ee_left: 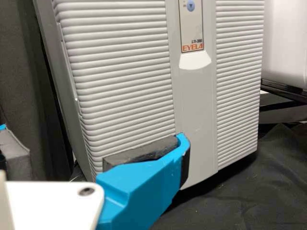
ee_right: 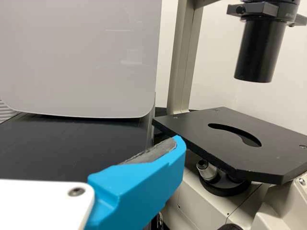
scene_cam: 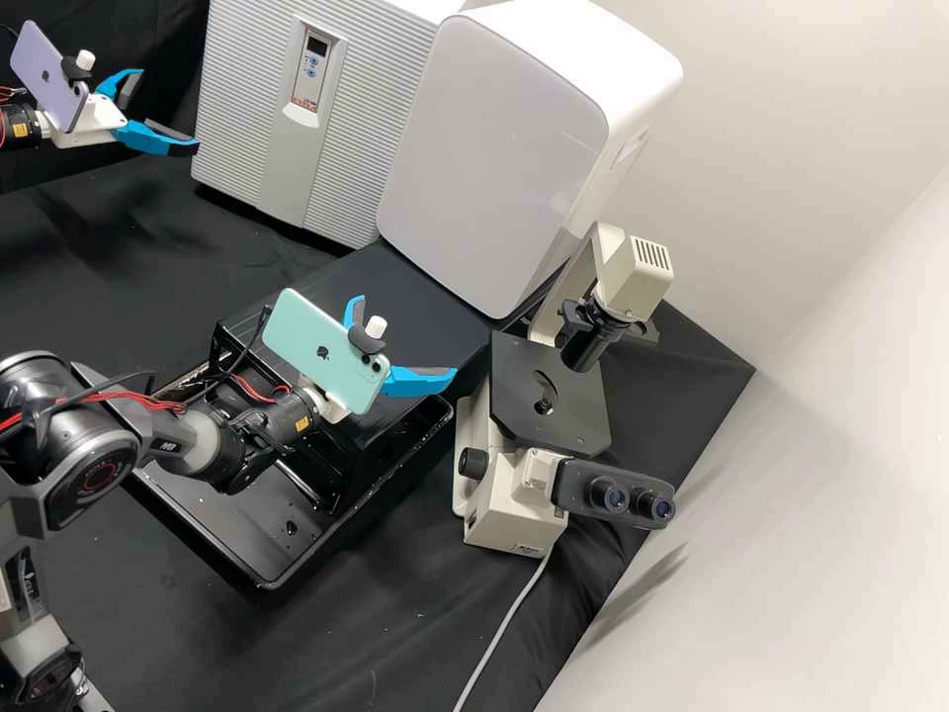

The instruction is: Open the incubator door

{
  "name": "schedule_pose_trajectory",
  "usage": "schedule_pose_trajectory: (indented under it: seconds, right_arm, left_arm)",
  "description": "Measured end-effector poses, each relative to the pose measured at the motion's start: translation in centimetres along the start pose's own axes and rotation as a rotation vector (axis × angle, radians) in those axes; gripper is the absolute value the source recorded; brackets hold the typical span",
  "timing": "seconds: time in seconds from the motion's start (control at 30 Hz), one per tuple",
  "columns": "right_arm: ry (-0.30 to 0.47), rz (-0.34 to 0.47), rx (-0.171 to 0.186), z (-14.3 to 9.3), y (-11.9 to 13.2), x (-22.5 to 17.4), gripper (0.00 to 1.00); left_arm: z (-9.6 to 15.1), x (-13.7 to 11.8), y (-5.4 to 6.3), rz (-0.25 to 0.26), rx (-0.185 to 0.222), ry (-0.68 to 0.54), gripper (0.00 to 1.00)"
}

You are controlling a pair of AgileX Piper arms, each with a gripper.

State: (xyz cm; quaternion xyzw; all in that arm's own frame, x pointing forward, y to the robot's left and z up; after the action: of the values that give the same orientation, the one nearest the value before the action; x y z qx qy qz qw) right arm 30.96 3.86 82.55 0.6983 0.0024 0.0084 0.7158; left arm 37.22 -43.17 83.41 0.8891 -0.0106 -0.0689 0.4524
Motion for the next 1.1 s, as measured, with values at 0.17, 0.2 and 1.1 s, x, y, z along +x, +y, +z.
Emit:
schedule_pose_trajectory:
  seconds: [0.17, 0.2, 1.1]
  right_arm:
    - [0.0, 0.0, 0.0, 0.0, 0.0, 0.0, 1.0]
    - [0.0, 0.0, 0.0, 0.0, 0.0, 0.0, 1.0]
    - [0.0, 0.0, 0.0, 0.0, 0.0, 0.0, 1.0]
  left_arm:
    - [0.05, -0.06, 0.25, 0.007, 0.002, -0.001, 1.0]
    - [0.09, -0.1, 0.39, 0.01, 0.003, -0.002, 1.0]
    - [0.07, -0.35, 0.37, 0.007, 0.002, 0.001, 1.0]
